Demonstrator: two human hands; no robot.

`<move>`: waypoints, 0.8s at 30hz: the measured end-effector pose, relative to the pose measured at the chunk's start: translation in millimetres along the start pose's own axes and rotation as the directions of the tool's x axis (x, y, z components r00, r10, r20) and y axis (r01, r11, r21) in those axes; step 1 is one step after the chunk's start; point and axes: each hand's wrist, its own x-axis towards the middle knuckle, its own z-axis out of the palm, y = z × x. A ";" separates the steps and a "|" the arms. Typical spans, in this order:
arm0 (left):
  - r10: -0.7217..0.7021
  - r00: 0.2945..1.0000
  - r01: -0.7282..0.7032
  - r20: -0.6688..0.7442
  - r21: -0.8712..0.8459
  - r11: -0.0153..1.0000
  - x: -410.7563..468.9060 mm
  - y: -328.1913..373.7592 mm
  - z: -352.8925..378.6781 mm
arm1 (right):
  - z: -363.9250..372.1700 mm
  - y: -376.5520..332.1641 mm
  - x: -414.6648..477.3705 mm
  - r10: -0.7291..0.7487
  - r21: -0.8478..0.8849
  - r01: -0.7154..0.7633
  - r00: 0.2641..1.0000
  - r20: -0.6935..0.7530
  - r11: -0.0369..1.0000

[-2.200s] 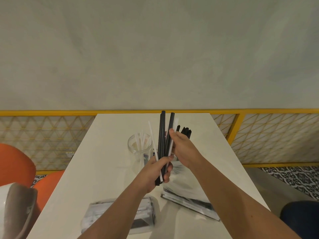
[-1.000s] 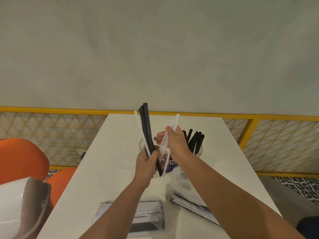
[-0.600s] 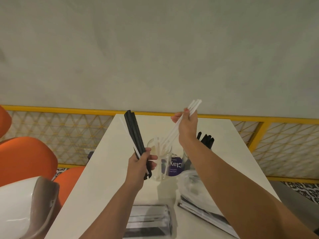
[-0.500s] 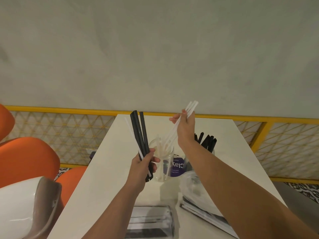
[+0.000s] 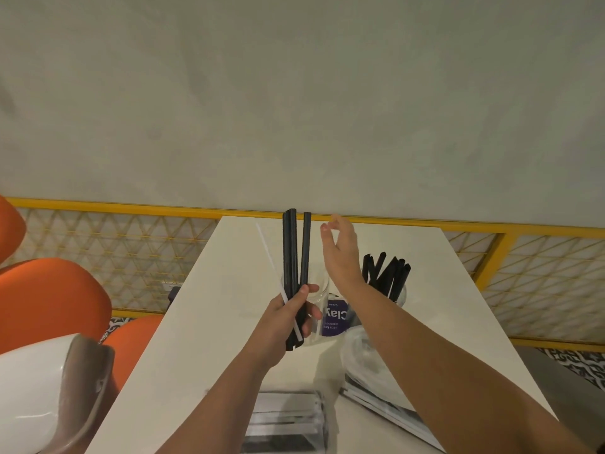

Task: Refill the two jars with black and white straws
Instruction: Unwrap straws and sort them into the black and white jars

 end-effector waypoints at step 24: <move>-0.106 0.964 0.050 0.245 0.223 0.974 4.5 -3.2 41.1 | -109.4 -44.6 9.9 0.240 0.599 -0.231 0.969 0.066 0.767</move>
